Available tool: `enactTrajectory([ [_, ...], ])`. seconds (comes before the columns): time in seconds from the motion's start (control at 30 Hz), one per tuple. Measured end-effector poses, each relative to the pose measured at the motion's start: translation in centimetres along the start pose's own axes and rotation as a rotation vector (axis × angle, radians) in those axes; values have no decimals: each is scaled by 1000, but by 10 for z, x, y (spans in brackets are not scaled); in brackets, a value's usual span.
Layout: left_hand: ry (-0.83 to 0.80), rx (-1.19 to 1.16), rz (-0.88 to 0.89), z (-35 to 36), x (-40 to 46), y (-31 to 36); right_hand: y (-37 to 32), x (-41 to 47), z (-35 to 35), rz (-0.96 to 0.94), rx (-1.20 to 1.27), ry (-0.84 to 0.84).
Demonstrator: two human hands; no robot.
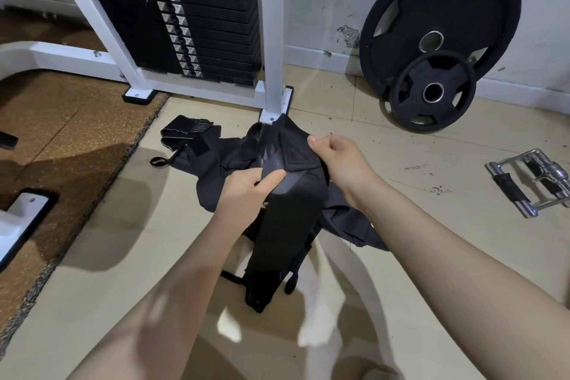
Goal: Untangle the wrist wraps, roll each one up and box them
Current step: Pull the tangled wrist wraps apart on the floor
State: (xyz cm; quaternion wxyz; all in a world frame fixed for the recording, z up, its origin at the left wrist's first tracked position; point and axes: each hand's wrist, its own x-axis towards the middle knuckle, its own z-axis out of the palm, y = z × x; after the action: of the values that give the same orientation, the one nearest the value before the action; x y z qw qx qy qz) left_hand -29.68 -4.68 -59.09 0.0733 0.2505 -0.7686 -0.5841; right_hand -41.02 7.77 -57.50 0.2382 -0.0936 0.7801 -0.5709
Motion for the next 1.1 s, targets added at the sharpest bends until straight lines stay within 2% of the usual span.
enactTrajectory([
  [0.1,-132,-33,-17,-2,-2,4,3,4,4,225,277,46],
  [0.13,-169,-26,-22,-1,-4,5,6,5,5,254,313,56],
  [0.17,-178,-23,-27,0,-5,5,9,5,7,212,240,93],
  [0.23,-134,-1,-28,4,-5,0,13,-1,7,-81,-175,245],
  [0.3,-50,3,-35,7,-4,-3,14,-12,5,-513,-557,326],
  [0.33,-11,-12,-43,8,-3,-2,14,-15,4,-653,-644,248],
  [0.37,11,-18,-48,7,-1,-2,15,-17,5,-716,-693,112],
  [0.43,-23,73,8,5,2,-3,19,-19,8,-627,-743,-184],
  [0.5,-82,174,86,3,2,-5,24,-15,9,-469,-622,-288],
  [0.57,-95,187,121,1,1,-7,22,-11,10,-429,-576,-246],
  [0.7,-65,194,160,-3,2,-5,17,-10,15,-471,-579,-171],
  [0.77,-72,178,187,-4,0,-3,15,-10,13,-449,-468,-54],
  [0.83,-88,165,224,-1,-4,-2,14,-8,7,-467,-455,39],
  [0.9,-65,169,234,0,-3,-1,9,-12,7,-482,-534,-29],
  [1.0,-56,210,246,-2,1,0,3,-21,16,-435,-590,-221],
  [1.1,-111,300,272,-4,-3,-2,0,-21,19,-517,-739,-189],
])
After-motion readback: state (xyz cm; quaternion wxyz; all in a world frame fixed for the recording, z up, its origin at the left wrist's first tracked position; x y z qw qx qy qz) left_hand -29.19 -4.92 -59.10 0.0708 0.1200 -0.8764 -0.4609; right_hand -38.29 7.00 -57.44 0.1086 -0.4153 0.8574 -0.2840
